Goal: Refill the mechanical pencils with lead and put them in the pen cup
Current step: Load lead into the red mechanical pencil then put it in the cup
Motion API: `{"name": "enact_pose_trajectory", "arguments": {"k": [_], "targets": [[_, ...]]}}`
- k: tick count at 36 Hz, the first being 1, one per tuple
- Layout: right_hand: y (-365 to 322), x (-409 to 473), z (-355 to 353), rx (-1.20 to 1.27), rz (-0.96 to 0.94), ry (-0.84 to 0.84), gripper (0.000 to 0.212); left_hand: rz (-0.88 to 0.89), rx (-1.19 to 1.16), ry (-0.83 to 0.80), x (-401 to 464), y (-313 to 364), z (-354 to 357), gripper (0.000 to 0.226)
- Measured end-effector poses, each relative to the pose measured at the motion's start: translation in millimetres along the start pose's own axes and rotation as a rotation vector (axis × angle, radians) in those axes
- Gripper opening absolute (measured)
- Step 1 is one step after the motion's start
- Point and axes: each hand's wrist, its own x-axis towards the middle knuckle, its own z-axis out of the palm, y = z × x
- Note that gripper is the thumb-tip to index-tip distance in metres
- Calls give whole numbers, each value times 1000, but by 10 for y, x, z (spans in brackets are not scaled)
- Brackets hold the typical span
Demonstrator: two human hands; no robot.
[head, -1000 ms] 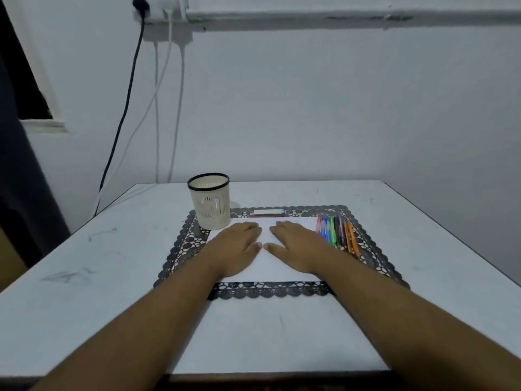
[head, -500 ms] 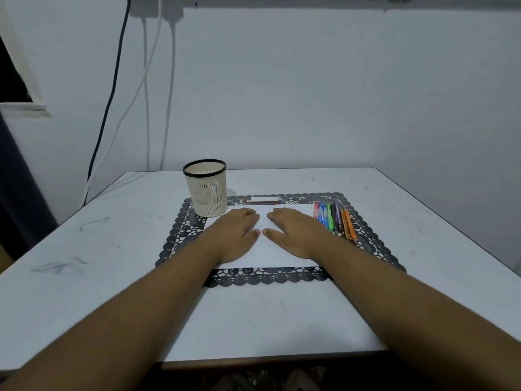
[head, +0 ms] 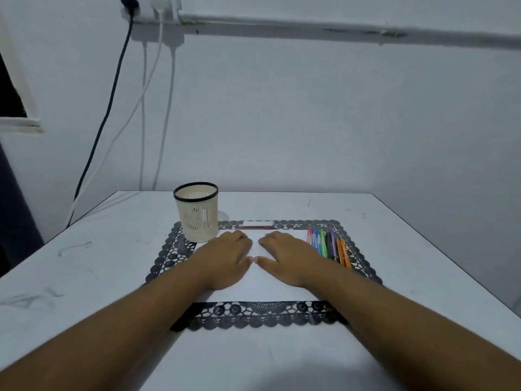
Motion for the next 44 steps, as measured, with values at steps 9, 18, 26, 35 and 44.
{"name": "enact_pose_trajectory", "arguments": {"k": [9,18,26,35,44], "targets": [[68,-33,-147,140,33,54,52,-22,-126,80,2,49,76,51],[109,-100,-196,249,86,266,46,-20,-141,79,-56,64,28,50],[403,-135,-377,219,449,389,14,-40,-175,33,-131,64,14,54],[519,-174,-336,323,521,258,22,-50,-192,28,-151,92,-24,52],[398,-187,-339,202,549,253,25,-40,-189,34,-133,74,-7,53]]}}
